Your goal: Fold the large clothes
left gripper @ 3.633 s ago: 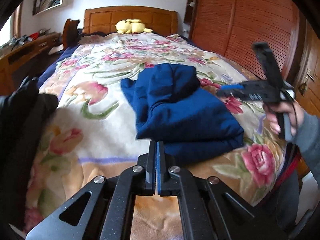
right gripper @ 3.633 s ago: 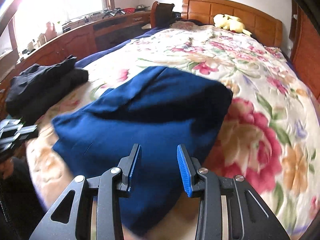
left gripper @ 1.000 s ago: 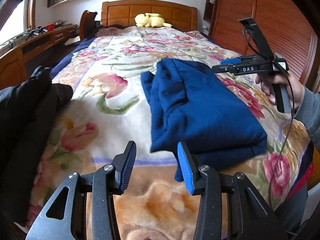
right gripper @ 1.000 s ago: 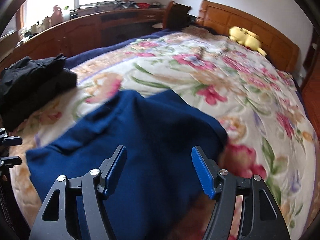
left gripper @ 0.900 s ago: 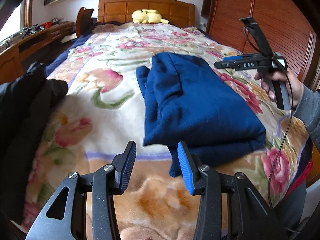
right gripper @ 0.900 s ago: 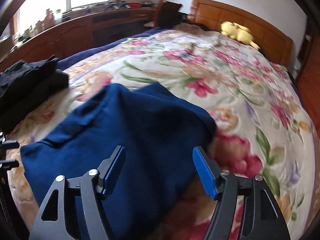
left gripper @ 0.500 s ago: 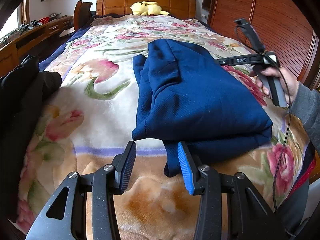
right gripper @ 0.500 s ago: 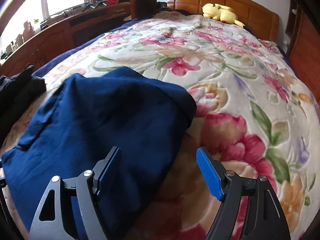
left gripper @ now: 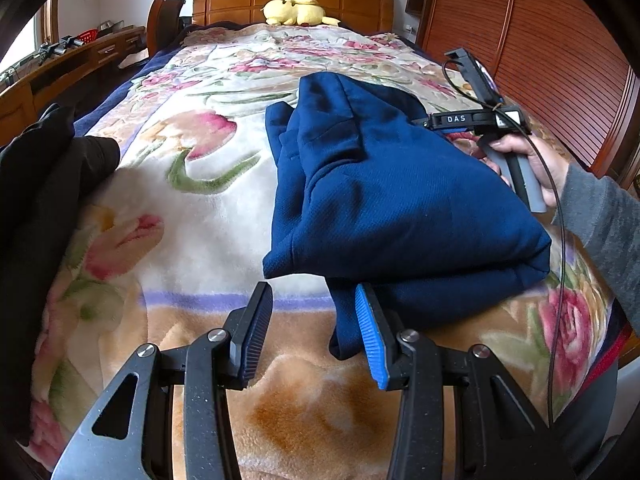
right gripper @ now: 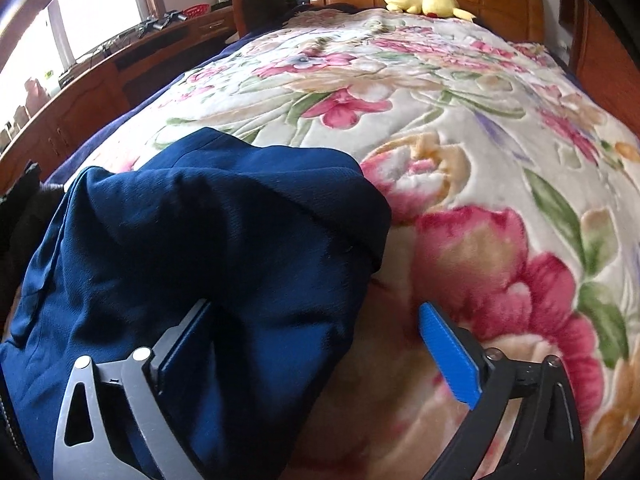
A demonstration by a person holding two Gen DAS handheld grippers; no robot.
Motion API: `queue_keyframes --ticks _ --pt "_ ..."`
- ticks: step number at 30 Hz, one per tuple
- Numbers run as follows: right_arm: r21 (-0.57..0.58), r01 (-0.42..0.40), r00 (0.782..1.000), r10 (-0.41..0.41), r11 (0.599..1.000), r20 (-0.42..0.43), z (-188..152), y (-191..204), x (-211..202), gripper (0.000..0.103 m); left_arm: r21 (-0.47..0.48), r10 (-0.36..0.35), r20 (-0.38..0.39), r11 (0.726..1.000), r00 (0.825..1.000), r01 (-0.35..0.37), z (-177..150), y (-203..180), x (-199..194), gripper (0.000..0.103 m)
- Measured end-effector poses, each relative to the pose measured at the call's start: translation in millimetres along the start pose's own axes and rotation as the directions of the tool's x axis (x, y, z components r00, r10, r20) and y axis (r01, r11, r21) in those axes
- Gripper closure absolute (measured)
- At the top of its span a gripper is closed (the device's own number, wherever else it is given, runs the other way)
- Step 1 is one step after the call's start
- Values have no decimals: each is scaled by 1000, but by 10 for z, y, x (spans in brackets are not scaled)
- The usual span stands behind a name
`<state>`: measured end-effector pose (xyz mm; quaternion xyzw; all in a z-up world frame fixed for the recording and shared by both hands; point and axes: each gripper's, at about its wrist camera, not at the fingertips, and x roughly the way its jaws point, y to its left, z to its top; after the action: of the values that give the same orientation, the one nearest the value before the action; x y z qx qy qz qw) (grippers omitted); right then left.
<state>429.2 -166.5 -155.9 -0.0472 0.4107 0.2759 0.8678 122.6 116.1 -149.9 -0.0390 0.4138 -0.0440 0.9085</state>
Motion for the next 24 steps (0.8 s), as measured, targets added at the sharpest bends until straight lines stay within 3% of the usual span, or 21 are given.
queue_keyframes --ticks 5,18,20,22,24 --pt "59 -70 997 71 996 -8 -33 -125 97 1 -11 -21 -1 1000 1000 21 -23 13 -19 59" --pt "79 -129 992 130 989 -7 71 -146 200 3 -17 -100 -15 995 995 99 -155 -43 -92 59" --pt "99 -161 987 162 982 -9 84 -142 232 8 -11 -109 -34 994 993 109 -179 -89 -50 59" --pt "110 -204 979 206 973 -8 82 -132 242 28 -2 -106 -48 994 993 107 -191 -112 -6 65" --pt "125 -250 967 253 960 -7 74 -137 229 41 -1 -118 -59 993 991 118 -202 -128 17 71"
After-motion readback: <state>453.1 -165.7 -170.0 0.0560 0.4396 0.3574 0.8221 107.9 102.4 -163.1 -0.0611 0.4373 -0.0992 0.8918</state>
